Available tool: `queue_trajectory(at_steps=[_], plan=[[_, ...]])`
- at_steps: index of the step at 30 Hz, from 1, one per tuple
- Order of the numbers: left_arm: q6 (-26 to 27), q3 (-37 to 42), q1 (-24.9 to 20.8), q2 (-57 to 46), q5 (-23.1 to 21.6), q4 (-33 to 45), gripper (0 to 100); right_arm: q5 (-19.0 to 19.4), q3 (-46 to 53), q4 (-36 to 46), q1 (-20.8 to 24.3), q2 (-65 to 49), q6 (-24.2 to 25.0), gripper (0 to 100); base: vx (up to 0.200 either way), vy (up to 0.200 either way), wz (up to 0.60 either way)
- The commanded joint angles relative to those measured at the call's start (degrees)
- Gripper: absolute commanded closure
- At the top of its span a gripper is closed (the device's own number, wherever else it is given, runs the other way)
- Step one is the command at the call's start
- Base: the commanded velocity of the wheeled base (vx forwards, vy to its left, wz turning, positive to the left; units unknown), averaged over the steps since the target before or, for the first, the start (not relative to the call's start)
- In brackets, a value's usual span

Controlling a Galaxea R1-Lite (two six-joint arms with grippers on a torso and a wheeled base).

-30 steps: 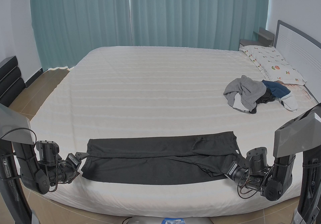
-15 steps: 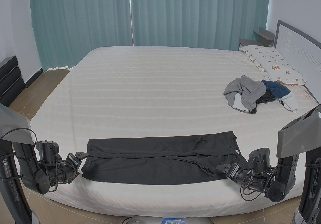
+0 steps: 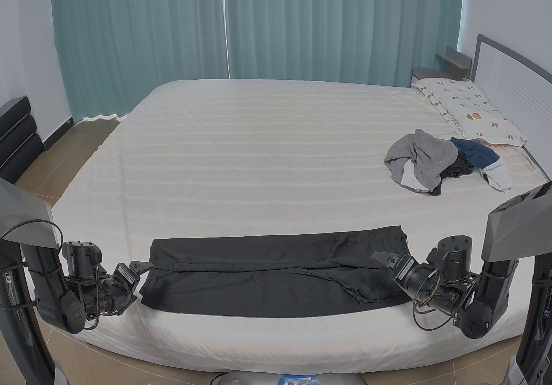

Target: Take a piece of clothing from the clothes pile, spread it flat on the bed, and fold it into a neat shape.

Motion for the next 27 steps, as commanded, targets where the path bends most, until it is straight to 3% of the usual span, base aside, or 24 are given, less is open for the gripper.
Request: queue_trajectory(at_steps=[1, 15, 22, 27], plan=[[0.0, 0.0, 0.0, 0.1, 0.0, 0.0, 0, -0.1, -3.0, -4.9, -0.3, 10.2, 0.0, 0, 0.000, 0.000, 0.00], [0.0, -0.2, 0.0, 0.1, 0.0, 0.0, 0, -0.6, -1.0, -4.7, -3.4, 11.3, -1.2, 0, 0.000, 0.000, 0.00], [0.0, -0.2, 0.0, 0.1, 0.1, 0.0, 0, -0.8, 1.5, -4.7, -1.8, 0.7, -1.6, 0, 0.000, 0.000, 0.00], [-0.1, -0.2, 0.0, 0.1, 0.1, 0.0, 0, -0.5, 0.5, -4.6, -1.5, 0.2, -3.3, 0, 0.000, 0.000, 0.00]])
